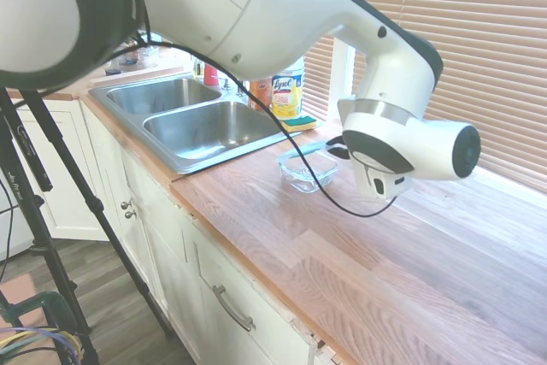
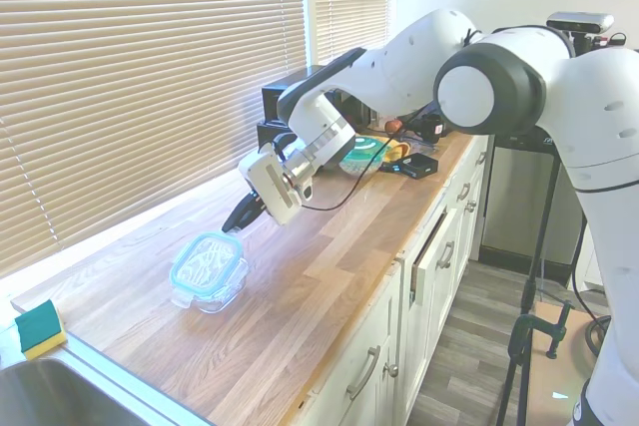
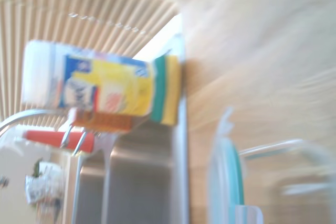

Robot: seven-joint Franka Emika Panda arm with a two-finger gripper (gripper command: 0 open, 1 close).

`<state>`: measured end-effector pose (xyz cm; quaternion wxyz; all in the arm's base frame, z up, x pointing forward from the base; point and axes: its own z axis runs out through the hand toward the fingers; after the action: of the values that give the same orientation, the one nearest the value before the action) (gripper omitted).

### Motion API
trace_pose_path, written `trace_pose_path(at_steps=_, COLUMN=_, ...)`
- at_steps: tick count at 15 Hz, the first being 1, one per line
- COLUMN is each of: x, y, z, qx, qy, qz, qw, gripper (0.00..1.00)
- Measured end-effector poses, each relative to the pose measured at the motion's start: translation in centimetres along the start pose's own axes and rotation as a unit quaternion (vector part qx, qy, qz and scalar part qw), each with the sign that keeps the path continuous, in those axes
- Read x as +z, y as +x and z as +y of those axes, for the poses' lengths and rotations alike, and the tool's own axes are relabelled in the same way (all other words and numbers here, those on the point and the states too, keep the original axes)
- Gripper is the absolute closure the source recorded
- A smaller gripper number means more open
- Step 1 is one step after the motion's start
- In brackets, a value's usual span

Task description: Uncover the lid of the food container

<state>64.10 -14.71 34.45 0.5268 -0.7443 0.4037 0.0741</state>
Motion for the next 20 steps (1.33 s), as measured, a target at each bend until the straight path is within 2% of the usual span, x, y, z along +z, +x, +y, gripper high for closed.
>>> trace_pose_path(at_steps=6, x=2.9, y=-8.5, z=-3.9, qx=-0.062, qy=-0.038, qz=0.014, qw=0.9972, gripper=1.00)
trace_pose_path(at_steps=10, x=6.3, y=-14.3, z=-5.4, qx=-0.105, qy=-0.072, qz=0.022, qw=0.9916, gripper=1.00)
trace_pose_path(at_steps=13, x=9.4, y=-17.4, z=-4.7, qx=-0.125, qy=-0.105, qz=0.034, qw=0.9860, gripper=1.00)
trace_pose_path(at_steps=17, x=13.1, y=-18.5, z=-1.5, qx=-0.141, qy=-0.154, qz=0.055, qw=0.9765, gripper=1.00)
trace_pose_path(at_steps=20, x=12.8, y=-19.2, z=-1.9, qx=-0.144, qy=-0.152, qz=0.063, qw=0.9757, gripper=1.00)
